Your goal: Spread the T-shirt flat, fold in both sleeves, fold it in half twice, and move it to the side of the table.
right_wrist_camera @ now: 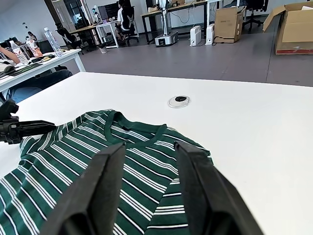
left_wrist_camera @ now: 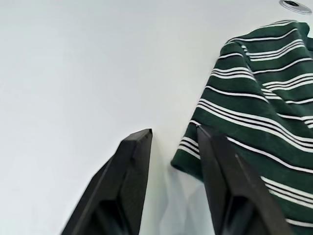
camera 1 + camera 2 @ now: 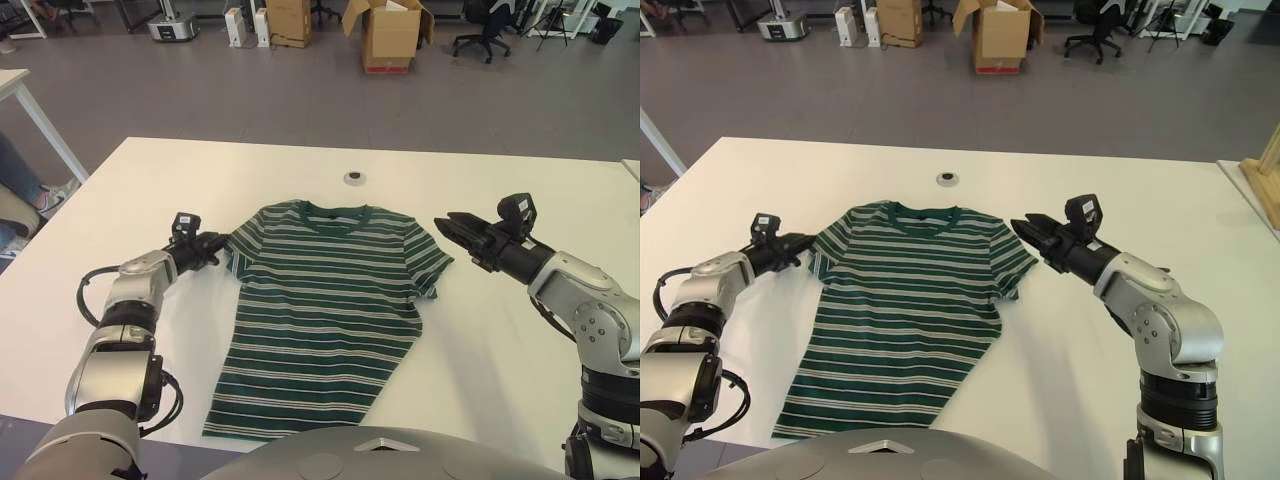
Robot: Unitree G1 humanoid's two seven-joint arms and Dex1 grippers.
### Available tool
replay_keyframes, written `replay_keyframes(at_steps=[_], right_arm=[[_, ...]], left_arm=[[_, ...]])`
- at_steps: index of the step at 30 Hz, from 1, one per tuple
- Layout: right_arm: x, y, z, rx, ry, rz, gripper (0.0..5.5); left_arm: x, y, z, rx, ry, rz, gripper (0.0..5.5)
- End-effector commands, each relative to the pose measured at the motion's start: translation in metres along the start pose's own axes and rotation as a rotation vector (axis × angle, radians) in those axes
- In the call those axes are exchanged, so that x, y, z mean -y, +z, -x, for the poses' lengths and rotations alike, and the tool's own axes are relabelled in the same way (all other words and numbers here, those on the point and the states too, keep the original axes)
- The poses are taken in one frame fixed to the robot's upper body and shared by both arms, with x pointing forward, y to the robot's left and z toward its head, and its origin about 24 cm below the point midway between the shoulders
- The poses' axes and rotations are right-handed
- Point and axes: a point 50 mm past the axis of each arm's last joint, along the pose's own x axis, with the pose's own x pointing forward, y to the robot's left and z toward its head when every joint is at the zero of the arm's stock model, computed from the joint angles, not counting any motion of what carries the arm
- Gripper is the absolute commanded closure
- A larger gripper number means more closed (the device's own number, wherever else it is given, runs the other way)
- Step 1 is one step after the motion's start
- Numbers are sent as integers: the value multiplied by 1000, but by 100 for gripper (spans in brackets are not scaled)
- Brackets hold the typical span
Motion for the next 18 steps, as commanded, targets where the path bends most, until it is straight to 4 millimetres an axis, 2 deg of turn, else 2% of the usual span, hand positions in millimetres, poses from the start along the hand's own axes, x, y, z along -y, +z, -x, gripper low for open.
replay_keyframes(at_steps=[1, 5, 15, 18], right_arm=[[6, -4, 2, -14, -37, -20, 366], [8, -5, 2, -15, -50, -17, 366], [9, -4, 4, -9, -58, -12, 366], [9, -5, 3, -9, -57, -14, 366]], left_arm=[[7, -8, -3, -41, -38, 23, 383], [7, -11, -1, -52, -29, 23, 383], [9, -23, 4, -79, -25, 14, 547], [7, -19, 4, -41, 17, 11, 547]])
